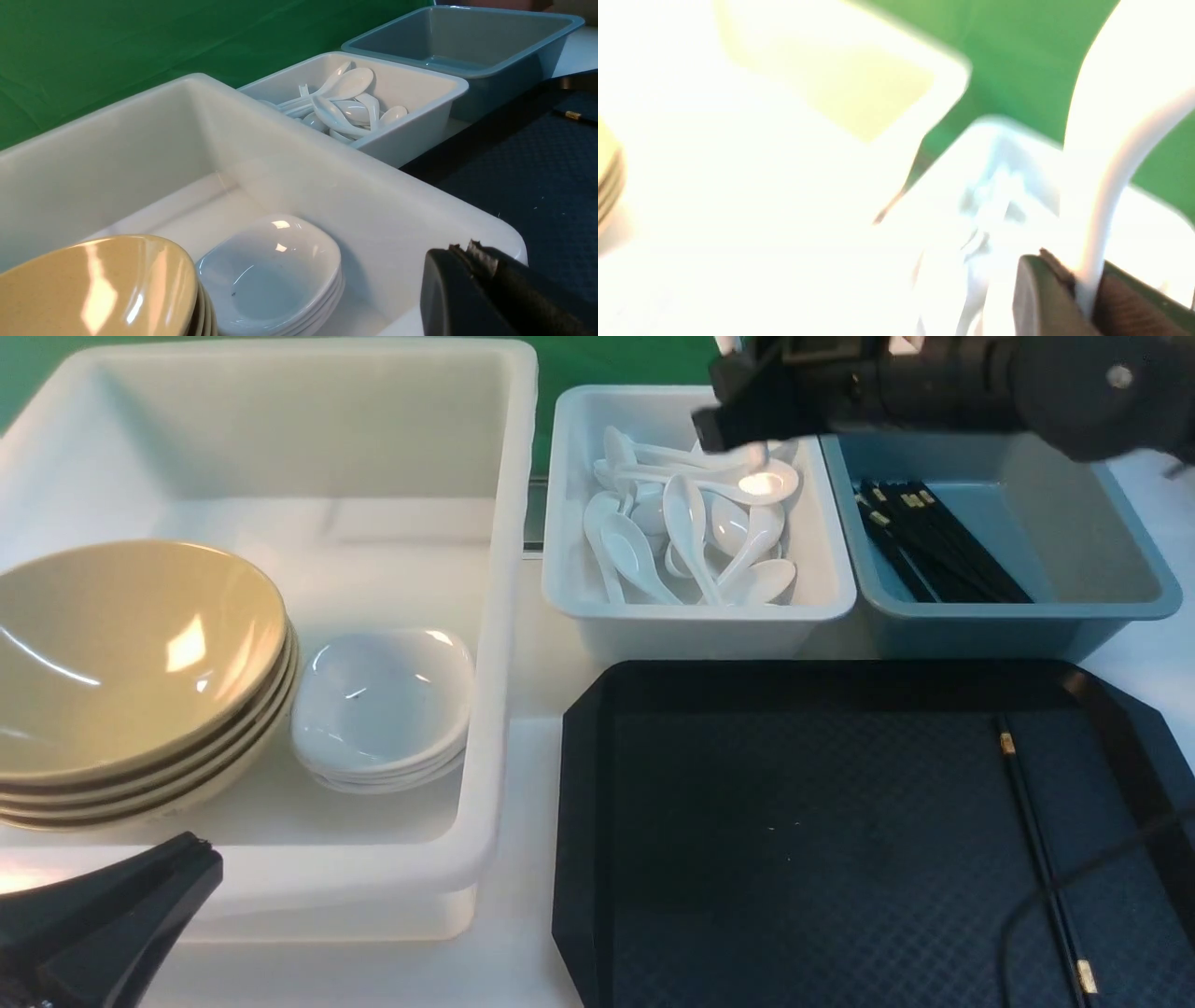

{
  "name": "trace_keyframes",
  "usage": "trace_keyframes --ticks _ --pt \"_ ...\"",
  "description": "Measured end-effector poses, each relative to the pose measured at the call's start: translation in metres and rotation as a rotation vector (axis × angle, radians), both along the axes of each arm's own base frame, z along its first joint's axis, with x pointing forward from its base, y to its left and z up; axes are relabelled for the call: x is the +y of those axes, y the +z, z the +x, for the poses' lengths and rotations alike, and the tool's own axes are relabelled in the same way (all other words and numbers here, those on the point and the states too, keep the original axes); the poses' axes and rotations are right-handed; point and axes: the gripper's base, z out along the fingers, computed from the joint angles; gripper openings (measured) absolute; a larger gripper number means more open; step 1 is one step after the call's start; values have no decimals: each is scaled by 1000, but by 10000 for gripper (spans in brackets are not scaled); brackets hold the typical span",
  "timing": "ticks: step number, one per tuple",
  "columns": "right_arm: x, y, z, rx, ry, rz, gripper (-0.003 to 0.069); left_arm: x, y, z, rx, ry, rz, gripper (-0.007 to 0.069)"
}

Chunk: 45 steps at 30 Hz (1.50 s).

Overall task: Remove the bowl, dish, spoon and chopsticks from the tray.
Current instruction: Use the right arm to put the soup spoon into the small storage box in the middle, then use the right arm to grab the chopsticks

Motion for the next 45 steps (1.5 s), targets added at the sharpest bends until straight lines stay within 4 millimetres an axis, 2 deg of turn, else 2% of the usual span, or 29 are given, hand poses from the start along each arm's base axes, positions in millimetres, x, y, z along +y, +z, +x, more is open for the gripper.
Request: trace_keyframes --ticks 1,2,3,5,7,8,12,14,15,18,20,24,25,26,27,30,38,40,43,45 --pt "1 -3 12 4 -15 11 143 0 0 0 0 0 0 -15" --pt "1 -15 37 40 -48 19 209 0 0 0 1 0 0 -15" --pt "1 -17 39 55 -51 13 217 0 0 0 1 0 0 -15" --pt "-4 -35 58 162 -79 -19 303 0 0 0 5 -3 2 -15" --pt "-10 -42 65 255 -94 -58 356 0 -1 0 11 -6 5 -15" --pt "-19 -49 66 353 -110 -102 395 -1 -2 -1 16 -8 8 -15" --pt "-43 -54 54 537 -132 -192 430 -1 -2 -1 23 -12 11 -15" --pt "-56 -57 43 598 -148 -214 430 -1 -2 -1 23 -12 11 -15" --pt "-65 -65 34 646 -161 -231 428 -1 -2 -1 23 -12 11 -15" --pt "-87 -83 0 732 -190 -284 419 -1 -2 -1 22 -11 10 -15" --pt "-99 -98 -31 795 -205 -331 415 -1 -2 -1 19 -10 9 -15" --pt "-115 -131 -78 893 -228 -390 411 0 1 0 -7 4 -3 -15" --pt "-115 -132 -79 894 -231 -391 411 0 1 0 -7 4 -3 -15" --pt "-120 -146 -89 930 -265 -400 412 0 1 0 -8 4 -4 -15" --pt "-124 -155 -93 952 -293 -398 412 0 1 0 -8 5 -4 -15" --pt "-130 -166 -93 973 -327 -388 419 0 -1 1 -9 9 -5 -15" --pt "-146 -195 -79 1026 -396 -347 413 1 -3 2 -15 17 -8 -15" --pt "-146 -198 -77 1038 -394 -340 372 1 -3 2 -17 18 -9 -15" --pt "-144 -200 -76 1053 -379 -337 262 1 -3 2 -19 19 -10 -15" --pt "-143 -200 -77 1058 -361 -341 161 1 -3 2 -19 19 -10 -15"
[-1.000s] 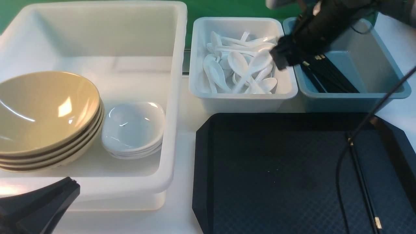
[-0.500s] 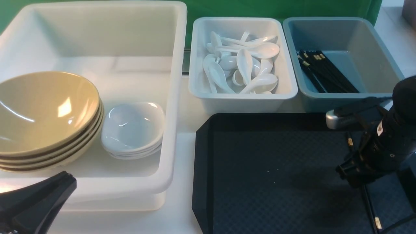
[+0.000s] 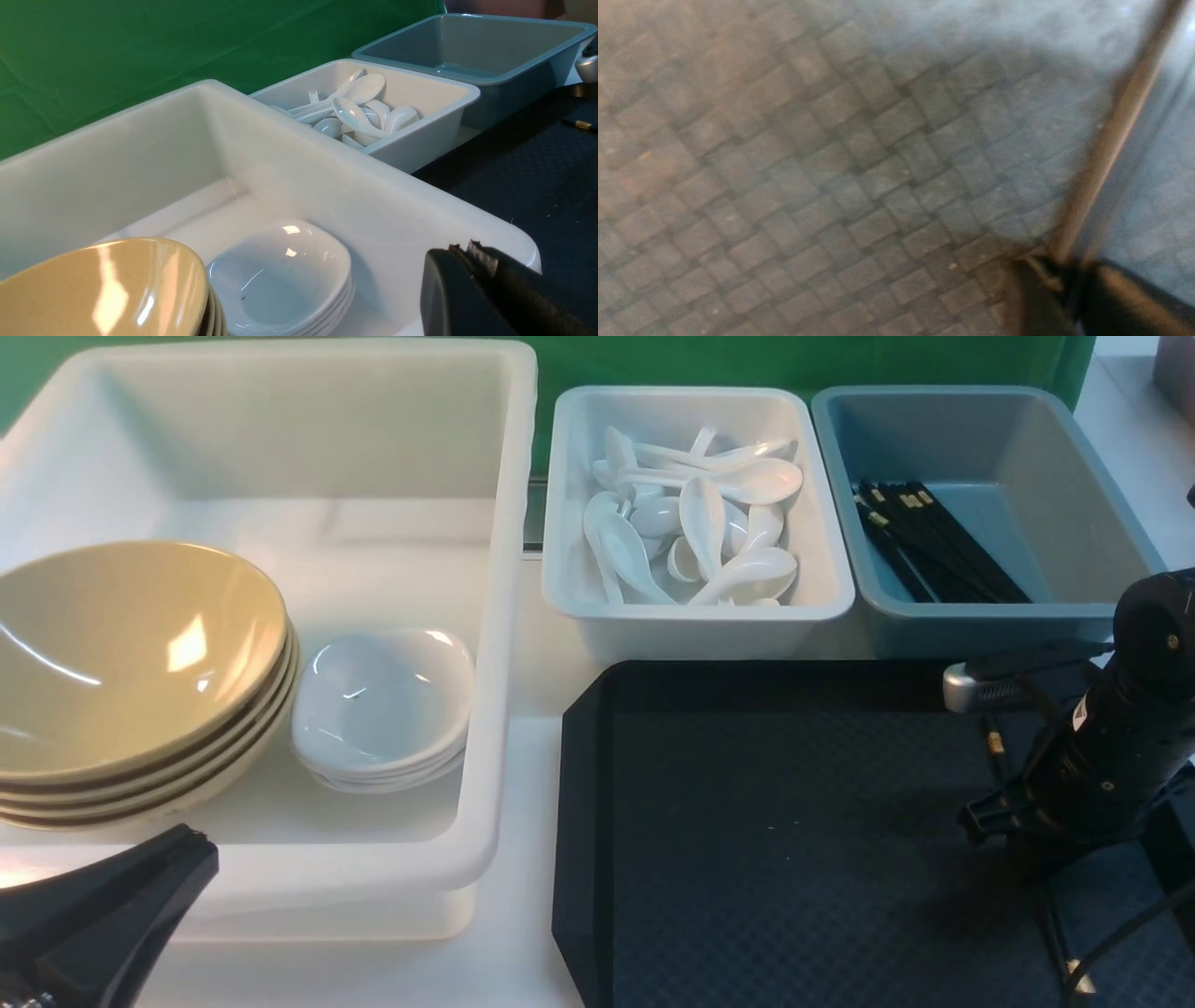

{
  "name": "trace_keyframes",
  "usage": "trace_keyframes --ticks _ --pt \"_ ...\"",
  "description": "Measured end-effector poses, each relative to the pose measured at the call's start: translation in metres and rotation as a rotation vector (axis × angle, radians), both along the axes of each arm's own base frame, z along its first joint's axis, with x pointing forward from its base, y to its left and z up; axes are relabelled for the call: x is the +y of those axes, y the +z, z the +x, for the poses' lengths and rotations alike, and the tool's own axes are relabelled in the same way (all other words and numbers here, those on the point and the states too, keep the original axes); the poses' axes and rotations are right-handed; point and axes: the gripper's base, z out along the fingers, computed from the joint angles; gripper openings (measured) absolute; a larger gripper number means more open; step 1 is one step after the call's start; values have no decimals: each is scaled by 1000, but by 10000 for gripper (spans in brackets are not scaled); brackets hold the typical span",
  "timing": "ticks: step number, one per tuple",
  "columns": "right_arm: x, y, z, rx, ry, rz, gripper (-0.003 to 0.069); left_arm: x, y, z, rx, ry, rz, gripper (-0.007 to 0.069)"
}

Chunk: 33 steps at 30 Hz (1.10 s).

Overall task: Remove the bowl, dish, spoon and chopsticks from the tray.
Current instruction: Use the right arm to grab the chopsticks, then use the right arm to put the chopsticks into the small storage box on the right

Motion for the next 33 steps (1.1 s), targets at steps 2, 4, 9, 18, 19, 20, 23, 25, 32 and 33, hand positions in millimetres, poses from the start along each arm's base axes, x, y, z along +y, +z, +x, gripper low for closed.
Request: trace_keyframes --ticks 2,4,9,18,19,20,23,25,32,33 --pt "1 0 -1 3 16 -2 128 0 0 0 -1 0 2 -15" --pt "3 3 -1 -10 47 -3 133 0 0 0 -1 0 2 -15" --pt "15 24 -12 -59 182 -14 133 0 0 0 -1 0 3 -15" --pt "27 111 -49 -379 331 18 133 0 0 0 -6 2 16 -15" --pt "26 117 -47 -441 328 23 133 0 0 0 -7 2 17 -15" --pt "25 121 -47 -465 328 24 133 0 0 0 -7 3 17 -15" --pt "18 152 -26 -866 272 68 133 0 0 0 -8 3 18 -15" --pt "16 163 -11 -1062 226 105 133 1 0 0 -10 4 19 -15" --pt "-4 166 74 -1268 -22 222 209 1 -1 1 -23 8 63 -15" --pt "-5 162 83 -1244 -43 226 236 1 -1 0 -19 6 67 -15"
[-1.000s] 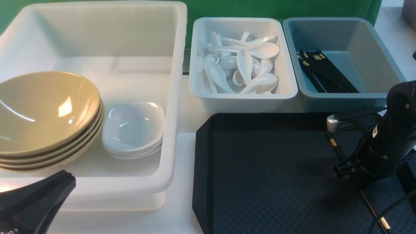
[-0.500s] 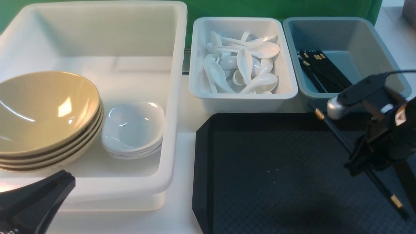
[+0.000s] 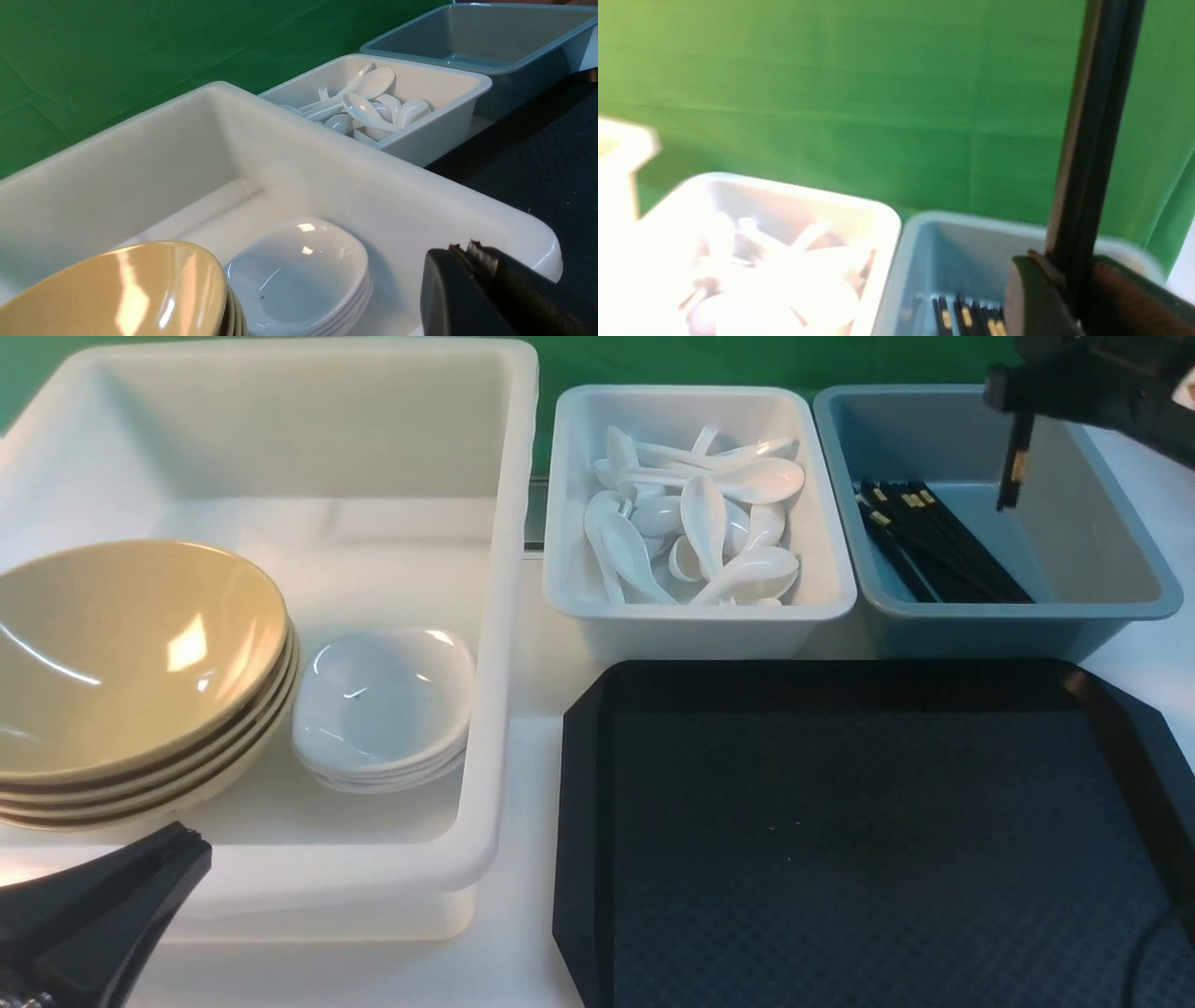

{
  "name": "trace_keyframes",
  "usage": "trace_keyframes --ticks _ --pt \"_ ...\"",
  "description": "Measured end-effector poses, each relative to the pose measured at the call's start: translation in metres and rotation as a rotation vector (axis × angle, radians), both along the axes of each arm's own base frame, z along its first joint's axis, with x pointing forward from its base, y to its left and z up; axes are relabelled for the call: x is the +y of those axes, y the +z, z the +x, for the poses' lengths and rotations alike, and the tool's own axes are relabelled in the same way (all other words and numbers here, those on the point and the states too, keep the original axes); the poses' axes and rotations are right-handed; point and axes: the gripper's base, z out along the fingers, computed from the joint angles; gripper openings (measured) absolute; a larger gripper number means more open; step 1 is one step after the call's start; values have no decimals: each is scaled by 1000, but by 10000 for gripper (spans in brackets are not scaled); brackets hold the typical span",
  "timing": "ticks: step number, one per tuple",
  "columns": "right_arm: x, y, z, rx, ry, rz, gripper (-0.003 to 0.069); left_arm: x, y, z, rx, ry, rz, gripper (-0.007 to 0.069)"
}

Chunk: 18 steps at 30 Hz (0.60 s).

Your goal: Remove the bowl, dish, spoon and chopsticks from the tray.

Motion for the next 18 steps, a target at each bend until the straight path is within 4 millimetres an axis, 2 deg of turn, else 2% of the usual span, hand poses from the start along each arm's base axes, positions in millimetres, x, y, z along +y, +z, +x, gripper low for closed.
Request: trace_keyframes --ticks 2,5,7,9,10,11,12,14,15,16,17,18 --pt "-2 0 9 54 -22 29 303 0 -1 0 13 -6 7 -15" --pt "-4 10 9 100 -37 32 345 -1 -3 -1 35 -14 16 -15" --pt "-3 36 -5 107 -33 6 337 -1 -5 -2 52 -21 21 -15" --pt "-1 58 -24 80 -12 -41 294 -2 -6 -2 62 -25 26 -15" --pt "0 74 -43 47 8 -84 248 -2 -6 -2 66 -26 28 -15" --pt "2 80 -50 31 20 -98 232 -2 -7 -2 69 -28 29 -15" --pt "5 98 -78 -36 50 -143 169 -2 -7 -2 70 -28 31 -15" --pt "6 120 -128 -169 87 -182 86 -2 -7 -2 71 -28 32 -15" --pt "7 121 -146 -217 102 -193 57 -2 -7 -2 72 -28 30 -15" --pt "6 121 -150 -229 102 -194 53 -2 -7 -2 72 -28 30 -15" --pt "2 123 -189 -332 114 -182 34 -2 -7 -2 73 -28 30 -15" --pt "-1 114 -202 -350 116 -179 33 -2 -7 -2 73 -28 30 -15"
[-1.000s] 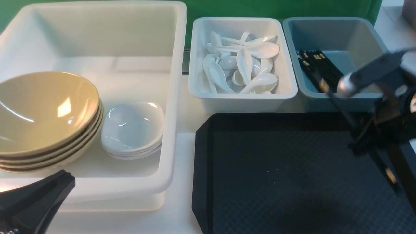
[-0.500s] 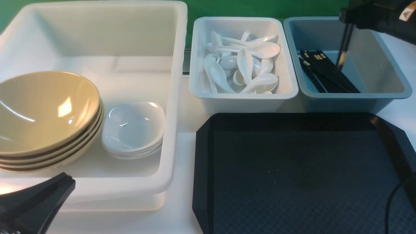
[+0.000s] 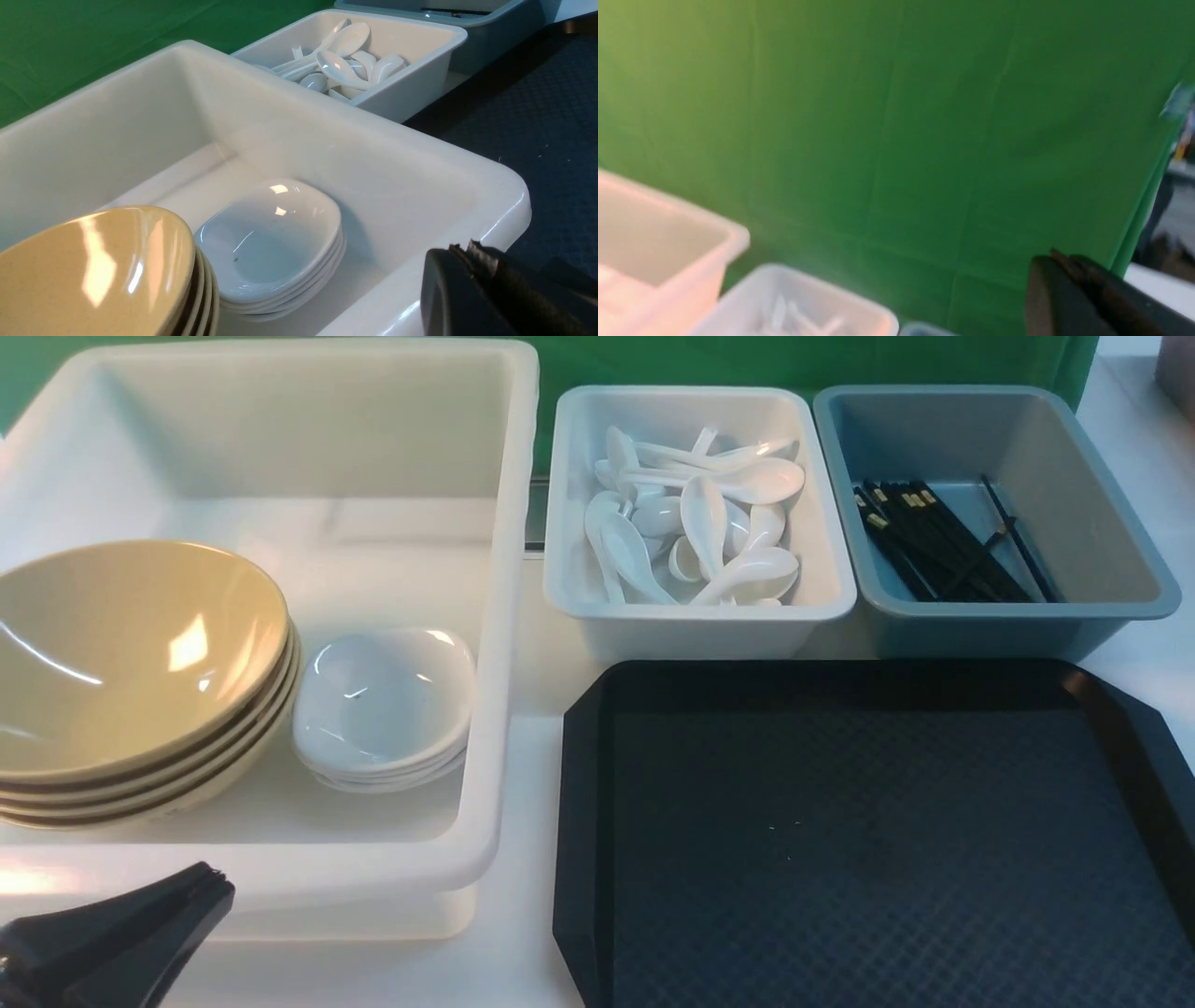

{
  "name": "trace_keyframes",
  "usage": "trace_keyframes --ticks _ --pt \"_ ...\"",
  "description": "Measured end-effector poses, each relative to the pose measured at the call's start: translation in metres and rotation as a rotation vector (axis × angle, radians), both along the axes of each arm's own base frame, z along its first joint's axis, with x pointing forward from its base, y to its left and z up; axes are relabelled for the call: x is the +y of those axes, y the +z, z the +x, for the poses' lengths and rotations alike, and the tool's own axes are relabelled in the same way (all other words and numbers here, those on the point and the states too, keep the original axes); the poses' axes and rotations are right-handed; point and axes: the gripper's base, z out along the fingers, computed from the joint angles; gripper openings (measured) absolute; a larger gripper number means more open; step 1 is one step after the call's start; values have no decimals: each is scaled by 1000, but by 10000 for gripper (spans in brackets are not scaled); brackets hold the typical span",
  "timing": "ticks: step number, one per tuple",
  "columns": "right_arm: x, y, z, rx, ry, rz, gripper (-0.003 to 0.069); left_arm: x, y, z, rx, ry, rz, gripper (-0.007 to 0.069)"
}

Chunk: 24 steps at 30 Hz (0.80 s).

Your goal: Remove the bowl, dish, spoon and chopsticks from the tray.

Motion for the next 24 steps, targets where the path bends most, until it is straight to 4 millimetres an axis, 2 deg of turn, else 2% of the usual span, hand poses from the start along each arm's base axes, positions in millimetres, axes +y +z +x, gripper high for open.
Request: trace_keyframes --ticks 1,2,4,6,7,8,9,10,14,16,19,24 --pt "-3 -8 -16 -33 6 8 32 0 0 0 1 0 0 -15" --pt "-4 -13 -22 -37 7 9 32 0 0 0 2 -1 1 -15" --pt "-10 -50 -50 -32 12 16 33 0 0 0 5 -2 2 -15" --pt "-13 -77 -63 -10 14 23 33 0 -1 0 9 -4 4 -15" --pt "-15 -98 -73 10 15 34 33 0 -1 0 11 -5 5 -15" --pt "-16 -101 -74 11 16 36 33 0 -1 0 11 -5 5 -15" --pt "-18 -120 -83 22 18 54 33 0 -1 0 13 -5 6 -15" --pt "-19 -129 -90 15 19 64 33 0 -1 -1 14 -6 6 -15" --pt "-23 -172 -105 36 23 100 33 0 -1 -1 14 -6 10 -15" --pt "-23 -187 -107 54 22 96 34 0 -1 -1 14 -6 10 -15" --pt "-24 -216 -111 66 14 3 34 0 -1 -1 14 -6 10 -15" --pt "-26 -224 -115 32 -11 -35 34 0 -1 -1 14 -6 10 -15"
